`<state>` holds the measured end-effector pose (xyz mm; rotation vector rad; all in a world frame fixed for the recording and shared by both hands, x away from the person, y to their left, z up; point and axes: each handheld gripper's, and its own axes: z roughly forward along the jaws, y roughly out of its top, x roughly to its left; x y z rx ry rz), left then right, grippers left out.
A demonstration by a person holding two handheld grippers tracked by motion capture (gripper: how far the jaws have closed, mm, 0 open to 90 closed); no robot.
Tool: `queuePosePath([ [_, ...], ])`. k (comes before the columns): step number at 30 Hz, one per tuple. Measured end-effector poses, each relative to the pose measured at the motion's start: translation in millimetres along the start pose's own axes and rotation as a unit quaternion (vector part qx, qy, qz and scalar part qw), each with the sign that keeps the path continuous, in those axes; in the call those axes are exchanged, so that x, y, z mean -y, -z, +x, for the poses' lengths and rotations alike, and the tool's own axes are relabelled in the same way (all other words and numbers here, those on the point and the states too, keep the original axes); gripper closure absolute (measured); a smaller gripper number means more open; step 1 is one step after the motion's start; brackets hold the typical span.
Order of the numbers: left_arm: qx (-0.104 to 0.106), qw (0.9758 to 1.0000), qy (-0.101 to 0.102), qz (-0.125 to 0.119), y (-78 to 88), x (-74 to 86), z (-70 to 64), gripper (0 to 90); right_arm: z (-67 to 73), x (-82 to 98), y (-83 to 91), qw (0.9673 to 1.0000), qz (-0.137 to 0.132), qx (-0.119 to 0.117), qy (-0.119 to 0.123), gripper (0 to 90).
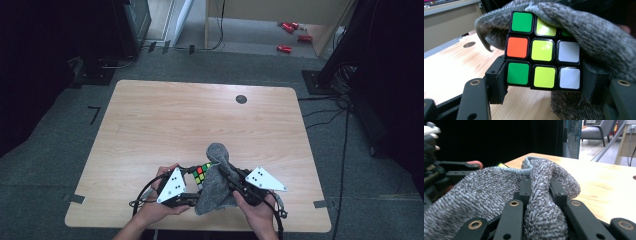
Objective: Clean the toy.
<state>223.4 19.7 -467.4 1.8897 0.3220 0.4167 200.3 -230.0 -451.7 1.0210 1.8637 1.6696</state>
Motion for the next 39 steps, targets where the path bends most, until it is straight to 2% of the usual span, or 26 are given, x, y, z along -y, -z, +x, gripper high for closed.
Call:
queuePosePath([
  [3, -0.002, 1.0000, -0.005, 0.005, -0.7, 0.9, -0.7, 34.8, 14.8, -5.8, 0.3, 0.9993, -0.015, -0.028, 0.019, 76.2],
  [4, -0.002, 1.0000, -0.004, 0.003, 0.1, 0.6, -0.4, 34.7, 18.5, -7.2, 0.2, 0.9990, -0.018, -0.030, 0.027, 76.3],
  [7, 0.000, 1.0000, -0.001, -0.005, 2.6, -0.7, 0.4, 34.8, 15.8, -7.1, -0.4, 0.9994, -0.017, -0.021, 0.022, 75.8],
  [10, 0.001, 1.0000, 0.003, -0.010, 3.6, -1.0, 1.3, 34.8, 3.4, -1.9, -0.8, 0.9998, 0.000, 0.010, 0.016, 75.6],
  [13, 0.005, 0.9999, 0.007, -0.010, 2.5, -0.3, 2.0, 34.8, 2.7, -1.9, -0.3, 0.9998, 0.005, 0.015, 0.013, 75.5],
  [17, 0.011, 0.9999, 0.007, -0.010, 1.9, 0.4, 1.2, 34.7, 19.9, -9.7, 0.9, 0.9991, -0.019, -0.018, 0.034, 74.9],
  [18, 0.011, 0.9999, 0.006, -0.011, 2.4, 0.0, 1.3, 34.7, 23.2, -11.4, 1.4, 0.9987, -0.022, -0.020, 0.041, 74.9],
  [20, 0.012, 0.9998, 0.008, -0.016, 3.8, -1.0, 1.5, 34.7, 21.8, -11.5, 1.5, 0.9988, -0.023, -0.019, 0.038, 74.7],
  [22, 0.014, 0.9997, 0.009, -0.020, 4.9, -1.3, 1.7, 34.8, 14.1, -8.1, 0.9, 0.9994, -0.020, -0.008, 0.028, 74.8],
  [25, 0.012, 0.9994, 0.015, -0.027, 6.5, -1.8, 3.5, 34.7, -1.9, -0.4, 0.0, 0.9995, 0.004, 0.026, 0.020, 75.1],
  [28, 0.018, 0.9987, 0.027, -0.040, 8.9, -2.8, 6.2, 34.8, -14.1, 3.5, 1.5, 0.9990, 0.004, 0.038, -0.022, 75.2],
  [30, 0.025, 0.9981, 0.030, -0.047, 9.3, -3.0, 5.8, 34.8, -14.9, 3.3, 1.8, 0.9988, -0.003, 0.029, -0.040, 75.2],
  [32, 0.031, 0.9976, 0.033, -0.052, 8.9, -3.6, 4.3, 34.7, -10.4, 3.7, -0.7, 0.9992, 0.000, 0.020, -0.036, 75.7],
  [34, 0.031, 0.9974, 0.034, -0.055, 10.0, -3.3, 4.9, 34.7, -7.2, 5.2, -2.3, 0.9991, -0.003, 0.024, -0.036, 76.3],
  [36, 0.032, 0.9966, 0.044, -0.062, 11.6, -3.5, 6.6, 34.7, -9.0, 5.6, -2.4, 0.9982, -0.004, 0.009, -0.059, 75.9],
  [39, 0.036, 0.9948, 0.057, -0.077, 13.5, -5.2, 8.6, 34.7, -7.9, 8.4, -5.0, 0.9974, 0.006, -0.005, -0.072, 75.5],
])
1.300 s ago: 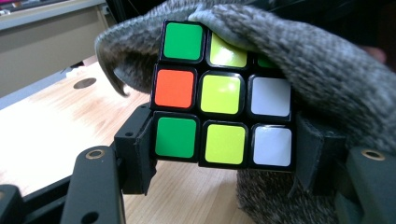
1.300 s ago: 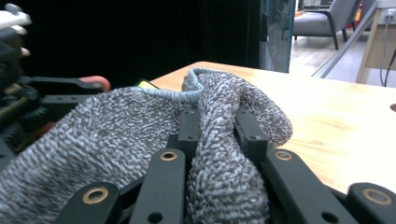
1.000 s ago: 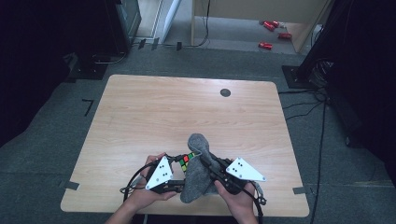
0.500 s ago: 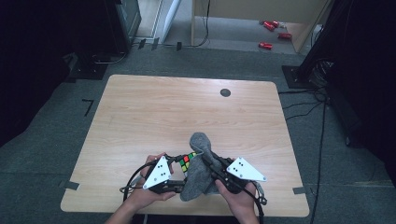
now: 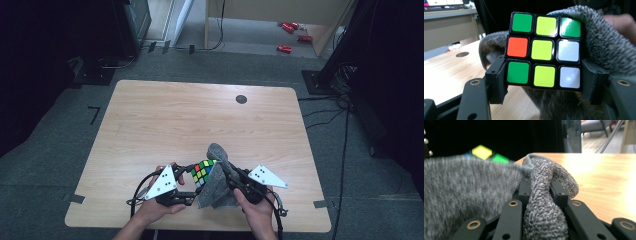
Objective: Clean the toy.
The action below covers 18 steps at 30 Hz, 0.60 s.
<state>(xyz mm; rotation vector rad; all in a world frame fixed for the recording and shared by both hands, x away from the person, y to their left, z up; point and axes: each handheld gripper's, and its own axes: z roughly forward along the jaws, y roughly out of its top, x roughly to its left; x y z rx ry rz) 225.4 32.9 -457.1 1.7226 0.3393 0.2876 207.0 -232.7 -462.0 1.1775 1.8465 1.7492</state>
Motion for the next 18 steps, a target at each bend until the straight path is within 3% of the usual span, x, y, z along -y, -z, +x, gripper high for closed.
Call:
queuePosePath([
  [6, -0.003, 0.9998, 0.017, -0.012, 4.2, -1.6, 4.9, 34.7, 2.5, 11.3, -9.7, 0.9977, 0.025, -0.045, -0.044, 75.8],
  [8, -0.005, 0.9996, 0.023, -0.014, 5.1, -1.5, 6.6, 34.7, 2.8, 16.2, -14.5, 0.9960, 0.047, -0.060, -0.046, 75.2],
  [10, -0.004, 0.9997, 0.022, -0.013, 5.2, -1.0, 6.7, 34.7, 4.1, 18.2, -16.6, 0.9960, 0.055, -0.059, -0.037, 75.1],
  [12, -0.004, 0.9998, 0.016, -0.009, 4.6, -0.9, 5.6, 34.8, 2.4, 14.6, -14.4, 0.9969, 0.042, -0.055, -0.037, 75.1],
  [16, 0.003, 0.9999, 0.015, -0.007, 2.3, -1.1, 3.1, 34.7, -3.3, 0.0, 0.4, 0.9979, -0.021, -0.039, -0.047, 75.4],
  [18, 0.004, 0.9998, 0.019, -0.006, 1.7, -1.2, 3.2, 34.7, -3.6, 0.0, 1.6, 0.9977, -0.024, -0.041, -0.048, 75.6],
])
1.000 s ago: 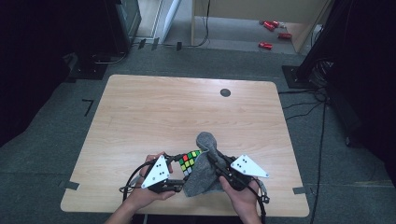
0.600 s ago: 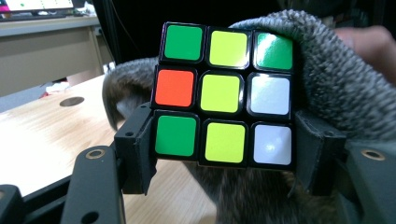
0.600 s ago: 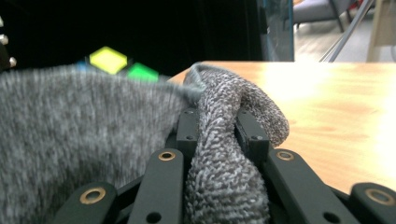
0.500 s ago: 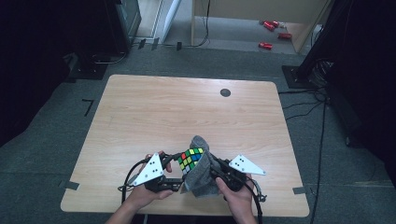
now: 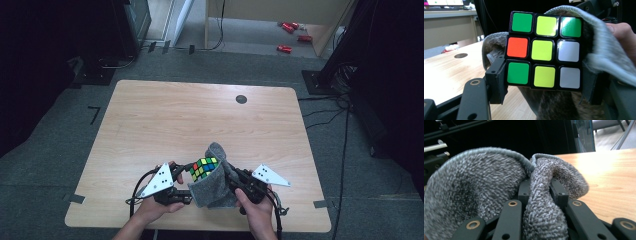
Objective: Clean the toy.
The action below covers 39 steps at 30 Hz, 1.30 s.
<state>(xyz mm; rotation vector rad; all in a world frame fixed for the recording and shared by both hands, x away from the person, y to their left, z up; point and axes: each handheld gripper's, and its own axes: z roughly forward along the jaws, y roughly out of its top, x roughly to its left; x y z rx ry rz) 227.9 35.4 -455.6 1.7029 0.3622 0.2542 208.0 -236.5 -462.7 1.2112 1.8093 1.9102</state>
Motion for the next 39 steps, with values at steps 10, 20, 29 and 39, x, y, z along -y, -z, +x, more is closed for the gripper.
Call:
queuePosePath([
  [10, -0.036, 0.9990, 0.016, 0.021, 3.0, 1.4, 11.2, 34.7, -2.1, 24.3, -20.2, 0.9909, 0.120, 0.021, 0.056, 73.8],
  [20, -0.060, 0.9972, 0.040, 0.019, 7.7, 1.6, 21.8, 34.7, -54.6, -3.4, 16.7, 0.9510, 0.057, 0.267, 0.145, 53.8],
  [29, -0.060, 0.9957, 0.067, 0.026, 7.5, 1.6, 26.0, 34.6, -40.3, -8.0, 13.3, 0.9545, 0.000, 0.210, 0.212, 32.5],
  [39, -0.041, 0.9922, 0.114, 0.033, 9.9, -2.4, 30.0, 34.7, -1.5, 14.6, -11.1, 0.9552, -0.004, 0.053, 0.291, 26.3],
])
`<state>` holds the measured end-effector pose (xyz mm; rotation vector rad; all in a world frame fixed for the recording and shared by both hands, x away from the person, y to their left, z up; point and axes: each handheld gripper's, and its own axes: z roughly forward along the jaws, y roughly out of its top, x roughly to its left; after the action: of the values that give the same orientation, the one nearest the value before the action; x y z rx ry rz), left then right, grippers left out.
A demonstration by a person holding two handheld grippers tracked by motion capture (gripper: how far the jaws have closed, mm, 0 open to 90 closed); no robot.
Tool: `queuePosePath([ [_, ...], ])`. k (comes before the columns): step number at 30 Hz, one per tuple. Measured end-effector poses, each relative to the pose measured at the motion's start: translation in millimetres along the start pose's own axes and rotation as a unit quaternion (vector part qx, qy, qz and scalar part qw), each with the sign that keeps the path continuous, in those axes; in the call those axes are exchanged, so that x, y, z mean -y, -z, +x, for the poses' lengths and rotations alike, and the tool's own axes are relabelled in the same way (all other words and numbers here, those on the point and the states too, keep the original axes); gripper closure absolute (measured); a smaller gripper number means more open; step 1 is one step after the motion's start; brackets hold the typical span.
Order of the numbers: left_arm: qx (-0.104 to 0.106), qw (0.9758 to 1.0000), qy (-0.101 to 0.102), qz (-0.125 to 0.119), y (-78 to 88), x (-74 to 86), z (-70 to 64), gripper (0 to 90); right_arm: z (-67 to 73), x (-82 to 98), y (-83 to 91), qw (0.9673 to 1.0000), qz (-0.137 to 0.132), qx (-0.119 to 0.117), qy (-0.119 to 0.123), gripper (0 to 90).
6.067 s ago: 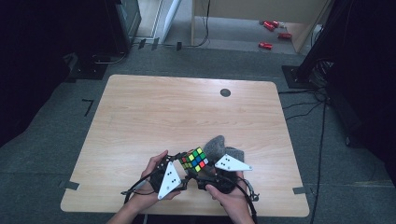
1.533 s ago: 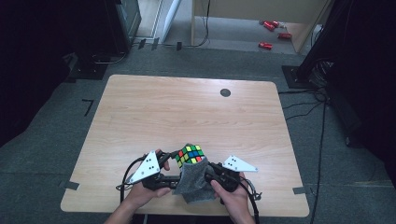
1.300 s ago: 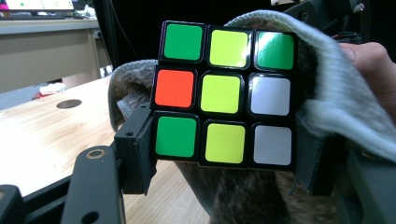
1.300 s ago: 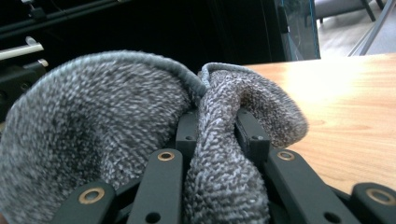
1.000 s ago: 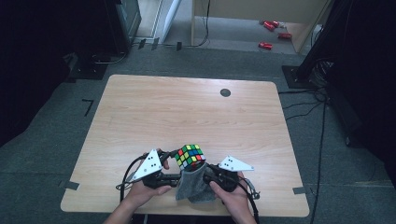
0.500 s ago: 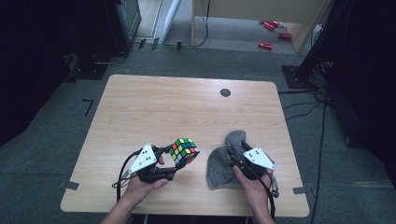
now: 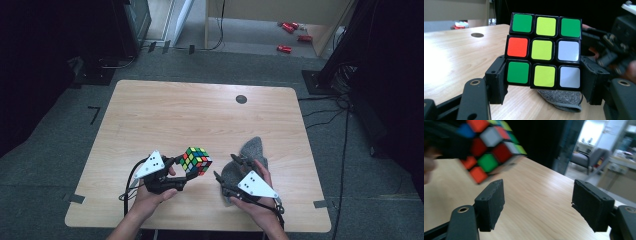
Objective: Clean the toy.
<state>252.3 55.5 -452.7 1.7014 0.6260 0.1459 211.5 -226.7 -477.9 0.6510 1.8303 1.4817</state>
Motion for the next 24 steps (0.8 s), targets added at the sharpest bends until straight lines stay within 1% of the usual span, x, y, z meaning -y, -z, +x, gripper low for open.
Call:
queuePosePath([
  [2, 0.003, 0.9999, 0.009, 0.008, -1.0, -0.2, -0.4, 34.7, 7.9, 0.6, -2.7, 0.9997, -0.008, -0.017, 0.017, 26.5],
  [4, 0.015, 0.9996, 0.018, 0.014, -2.1, -0.4, -1.6, 34.7, 14.3, 1.8, -4.8, 0.9985, -0.020, -0.031, 0.039, 26.5],
  [5, 0.016, 0.9995, 0.019, 0.018, -2.9, -0.6, -2.8, 34.7, 16.1, 2.2, -5.3, 0.9982, -0.021, -0.034, 0.045, 26.5],
  [7, 0.013, 0.9995, 0.013, 0.026, -4.9, -0.9, -5.7, 34.7, 20.2, 3.7, -6.9, 0.9969, -0.025, -0.041, 0.062, 25.9],
  [8, 0.016, 0.9994, 0.013, 0.029, -6.0, -0.9, -7.0, 34.7, 22.4, 4.4, -7.6, 0.9964, -0.025, -0.043, 0.069, 25.5],
  [9, 0.022, 0.9990, 0.018, 0.034, -7.0, -1.0, -8.5, 34.7, 24.2, 4.9, -8.6, 0.9956, -0.024, -0.045, 0.079, 25.2],
  [11, 0.031, 0.9985, 0.021, 0.040, -8.9, -1.0, -10.3, 34.6, 27.8, 5.7, -9.9, 0.9945, -0.024, -0.044, 0.092, 24.1],
  [12, 0.036, 0.9981, 0.022, 0.046, -10.3, -1.0, -11.8, 34.6, 29.2, 5.9, -10.6, 0.9938, -0.024, -0.042, 0.100, 23.9],
  [15, 0.043, 0.9971, 0.021, 0.060, -13.4, -0.6, -14.8, 34.6, 32.6, 6.4, -11.6, 0.9917, -0.026, -0.031, 0.122, 24.1],
  [17, 0.051, 0.9957, 0.027, 0.072, -16.0, 0.0, -15.7, 34.6, 34.8, 6.4, -11.7, 0.9895, -0.026, -0.024, 0.140, 26.0],
  [18, 0.051, 0.9957, 0.026, 0.073, -16.8, 0.4, -16.0, 34.6, 35.9, 6.4, -11.5, 0.9885, -0.025, -0.022, 0.148, 26.5],
  [19, 0.050, 0.9956, 0.028, 0.074, -17.3, 0.5, -15.3, 34.6, 36.9, 6.2, -11.4, 0.9864, -0.024, -0.018, 0.162, 29.0],
  [20, 0.054, 0.9951, 0.033, 0.076, -17.4, 0.5, -13.6, 34.6, 38.4, 6.3, -11.1, 0.9845, -0.023, -0.012, 0.173, 30.2],
  [21, 0.057, 0.9950, 0.035, 0.074, -17.5, 0.5, -12.4, 34.4, 39.4, 6.0, -11.0, 0.9841, -0.020, -0.008, 0.176, 30.7],
  [22, 0.059, 0.9950, 0.041, 0.070, -17.5, 0.5, -10.7, 34.3, 39.4, 5.4, -10.7, 0.9851, -0.017, -0.008, 0.171, 33.5],
  [23, 0.065, 0.9941, 0.049, 0.071, -17.7, 0.2, -9.2, 33.8, 39.0, 4.3, -10.5, 0.9875, -0.013, -0.013, 0.157, 33.9],
  [24, 0.068, 0.9940, 0.050, 0.070, -18.0, 0.1, -8.4, 33.4, 38.3, 3.7, -10.5, 0.9894, -0.011, -0.016, 0.144, 33.9],
])
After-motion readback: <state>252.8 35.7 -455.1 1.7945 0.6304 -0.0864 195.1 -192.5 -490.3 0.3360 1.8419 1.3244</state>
